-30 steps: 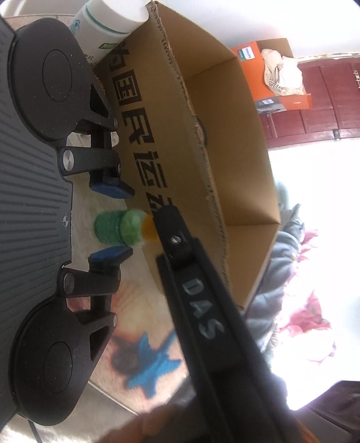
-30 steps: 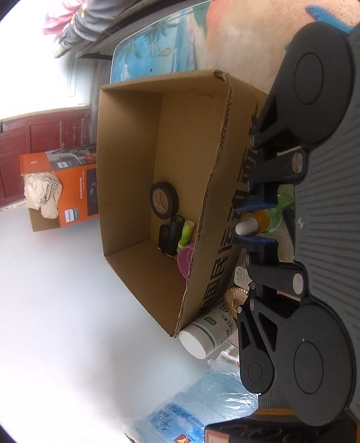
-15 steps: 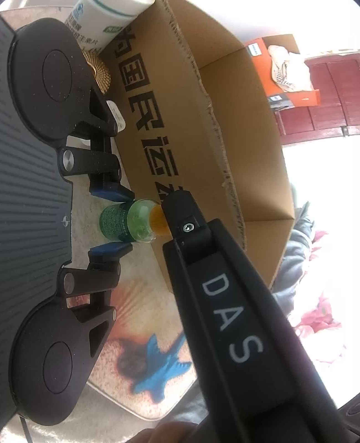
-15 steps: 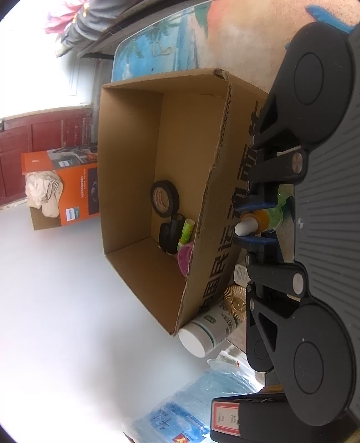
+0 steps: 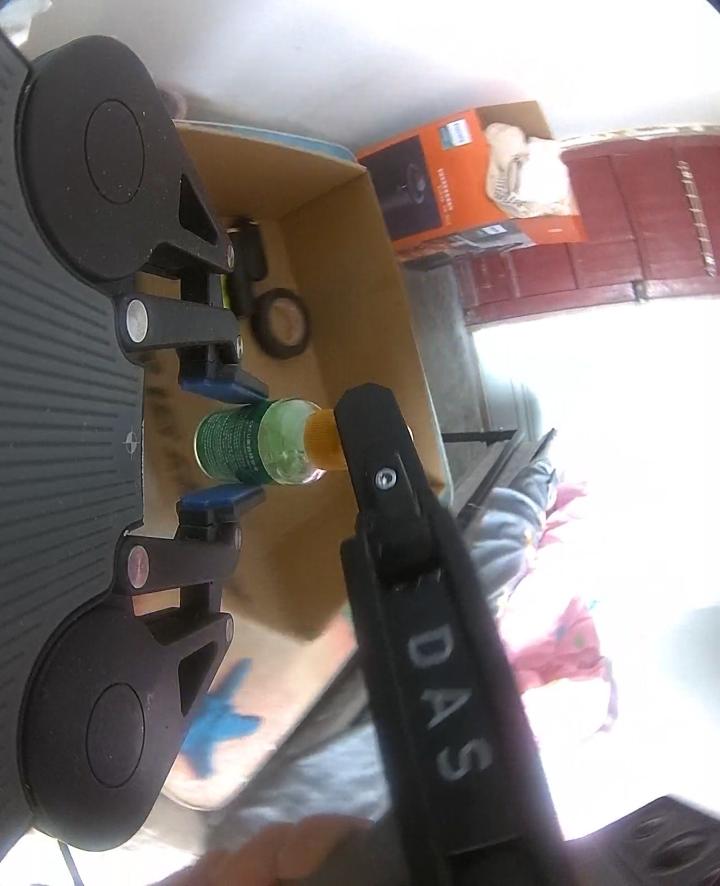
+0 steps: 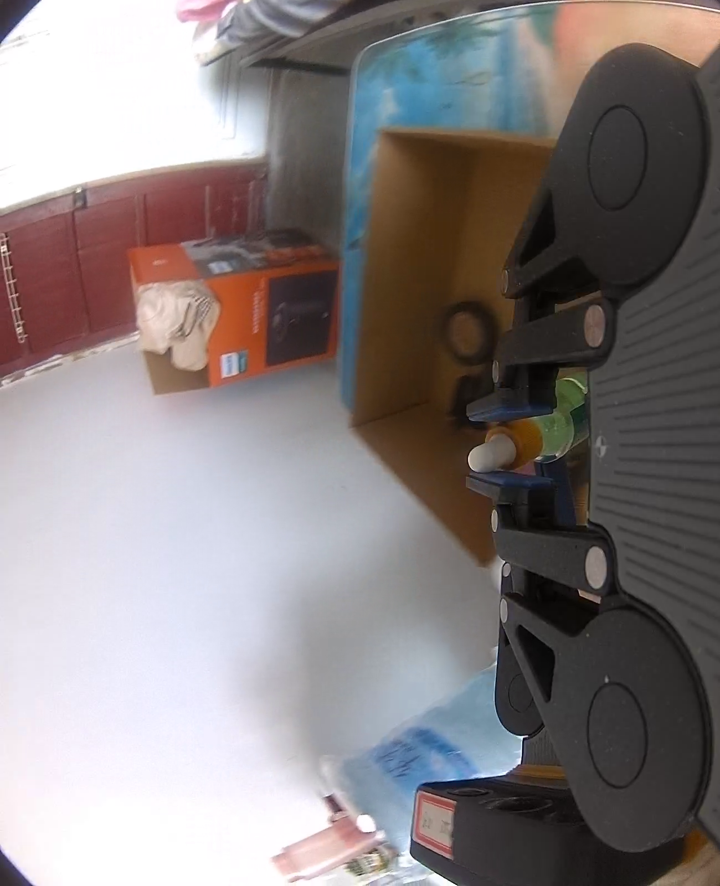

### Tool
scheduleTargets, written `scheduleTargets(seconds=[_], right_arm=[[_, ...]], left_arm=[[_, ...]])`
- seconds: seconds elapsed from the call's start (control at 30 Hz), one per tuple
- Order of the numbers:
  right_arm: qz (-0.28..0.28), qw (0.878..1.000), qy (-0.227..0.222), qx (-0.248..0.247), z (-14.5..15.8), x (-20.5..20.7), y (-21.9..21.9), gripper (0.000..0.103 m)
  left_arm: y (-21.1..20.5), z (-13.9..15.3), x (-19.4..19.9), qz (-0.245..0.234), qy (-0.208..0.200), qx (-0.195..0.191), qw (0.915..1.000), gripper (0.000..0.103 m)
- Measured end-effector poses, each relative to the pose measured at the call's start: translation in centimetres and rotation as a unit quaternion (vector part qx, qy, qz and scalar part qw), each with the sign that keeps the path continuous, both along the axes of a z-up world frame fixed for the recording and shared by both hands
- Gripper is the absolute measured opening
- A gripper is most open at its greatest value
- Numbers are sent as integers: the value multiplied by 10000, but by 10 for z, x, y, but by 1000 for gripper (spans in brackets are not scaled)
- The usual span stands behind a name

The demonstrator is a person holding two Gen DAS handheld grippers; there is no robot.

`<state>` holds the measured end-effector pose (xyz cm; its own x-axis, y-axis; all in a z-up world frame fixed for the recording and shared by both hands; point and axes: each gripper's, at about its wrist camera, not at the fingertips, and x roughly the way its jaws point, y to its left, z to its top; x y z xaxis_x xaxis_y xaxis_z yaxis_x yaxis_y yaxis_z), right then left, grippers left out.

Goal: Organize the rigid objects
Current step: 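Carry the green dropper bottle into the box and release it upright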

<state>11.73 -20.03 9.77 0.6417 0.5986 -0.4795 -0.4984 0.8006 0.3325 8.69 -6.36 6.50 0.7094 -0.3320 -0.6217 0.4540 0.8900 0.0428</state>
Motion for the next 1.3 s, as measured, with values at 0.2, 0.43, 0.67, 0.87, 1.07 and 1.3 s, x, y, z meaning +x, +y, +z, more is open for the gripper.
scheduleTargets(seconds=[0.2, 0.43, 0.67, 0.87, 1.07, 1.3], right_arm=[[43, 9995, 305, 114, 7, 73, -10, 21], [-128, 9946, 1032, -6, -38, 162, -17, 21], [-192, 9885, 1497, -89, -78, 209, -18, 21], [-215, 9864, 1613, -228, -84, 226, -15, 21], [-219, 9838, 1760, -267, -91, 229, -14, 21], [-320, 9832, 1794, -124, -85, 222, -22, 23]], left_arm=[[-10, 5, 72, 117, 382, -77, 9992, 31], [-22, -30, 165, 359, 1464, -234, 9883, 31], [-36, -58, 210, 571, 1955, 71, 9790, 31], [-37, -70, 226, 616, 2139, 147, 9748, 31], [-37, -73, 229, 665, 2193, 113, 9733, 32], [-36, -57, 221, 632, 2049, -16, 9767, 40]])
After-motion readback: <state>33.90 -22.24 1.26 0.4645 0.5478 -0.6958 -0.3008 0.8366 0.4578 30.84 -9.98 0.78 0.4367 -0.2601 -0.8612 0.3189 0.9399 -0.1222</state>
